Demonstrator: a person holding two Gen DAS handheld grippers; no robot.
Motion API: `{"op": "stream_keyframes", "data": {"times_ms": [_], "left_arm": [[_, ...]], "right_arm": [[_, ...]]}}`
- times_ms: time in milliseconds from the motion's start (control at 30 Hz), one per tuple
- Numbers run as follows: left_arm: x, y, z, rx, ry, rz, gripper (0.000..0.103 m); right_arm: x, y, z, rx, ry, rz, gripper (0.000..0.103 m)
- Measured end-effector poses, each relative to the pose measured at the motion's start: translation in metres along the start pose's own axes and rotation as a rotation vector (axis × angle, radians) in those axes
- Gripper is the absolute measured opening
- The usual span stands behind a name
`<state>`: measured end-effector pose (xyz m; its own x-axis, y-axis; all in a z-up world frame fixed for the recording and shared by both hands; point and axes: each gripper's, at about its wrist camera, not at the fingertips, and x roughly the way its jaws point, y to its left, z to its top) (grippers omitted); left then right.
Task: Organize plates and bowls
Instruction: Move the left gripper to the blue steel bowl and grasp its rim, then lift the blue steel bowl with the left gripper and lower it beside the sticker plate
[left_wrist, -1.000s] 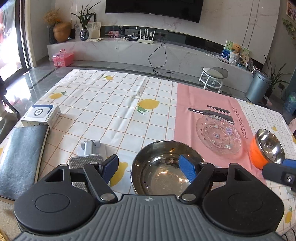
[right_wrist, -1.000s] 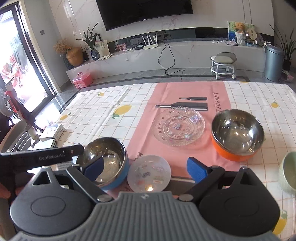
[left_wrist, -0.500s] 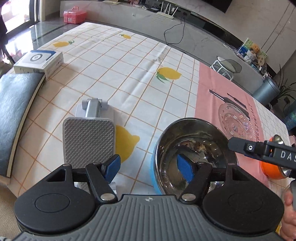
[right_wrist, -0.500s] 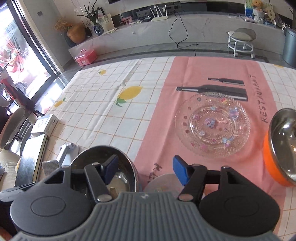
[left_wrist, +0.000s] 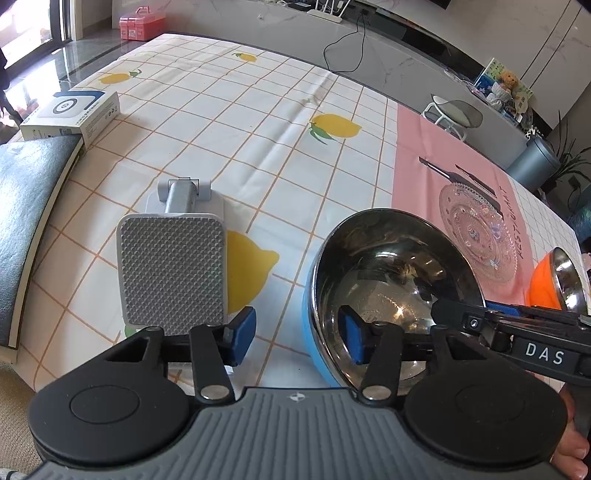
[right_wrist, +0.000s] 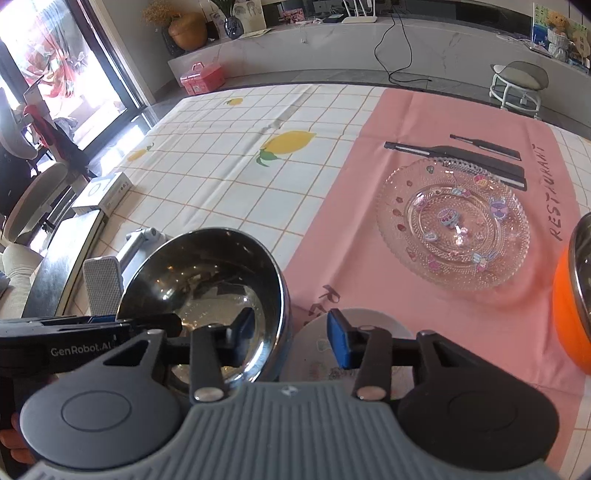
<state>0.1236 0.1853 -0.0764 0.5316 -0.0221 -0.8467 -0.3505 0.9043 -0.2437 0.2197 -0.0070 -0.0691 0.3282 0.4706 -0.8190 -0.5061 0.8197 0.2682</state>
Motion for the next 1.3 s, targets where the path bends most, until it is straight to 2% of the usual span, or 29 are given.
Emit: {"op": "stream_keyframes", "data": {"times_ms": [167,233,333,467,500,533,800,1000,1300], "left_arm": [[0.003,-0.001,-0.002,0.002,0.019,-0.008,0.035],[0.003,-0.006,-0.004,0.028,-0.005,0.021,0.035],[0.003,-0.008,-0.006,0.038,-0.026,0.028,0.031],[0.004,-0.015,-0.009,0.084,-0.029,0.031,0.030],[0.003,-0.015,-0.009,0.072,-0.025,0.023,0.021],[0.003,-0.014,-0.008,0.057,-0.012,0.008,0.017],[0.004,-0.011,-0.006,0.036,0.012,-0.008,0.017],[0.005,-0.002,-0.002,-0.020,0.042,-0.042,0.015],[-0.007,-0.003,-0.002,-0.024,-0.014,-0.048,0.013]], "right_arm": [[0.008,-0.001,-0.003,0.011,0.029,0.009,0.029],[0.007,0.001,-0.004,0.004,0.028,0.020,0.025],[0.008,0.003,-0.005,-0.025,0.025,0.028,0.019],[0.008,0.006,-0.007,-0.047,0.016,0.025,0.018],[0.008,0.006,-0.007,-0.050,0.015,0.022,0.017],[0.008,0.006,-0.007,-0.050,0.013,0.020,0.017],[0.013,0.008,-0.009,-0.060,0.033,0.023,0.017],[0.015,0.009,-0.010,-0.063,0.040,0.025,0.018],[0.006,0.014,-0.012,-0.063,0.018,0.019,0.016]]}}
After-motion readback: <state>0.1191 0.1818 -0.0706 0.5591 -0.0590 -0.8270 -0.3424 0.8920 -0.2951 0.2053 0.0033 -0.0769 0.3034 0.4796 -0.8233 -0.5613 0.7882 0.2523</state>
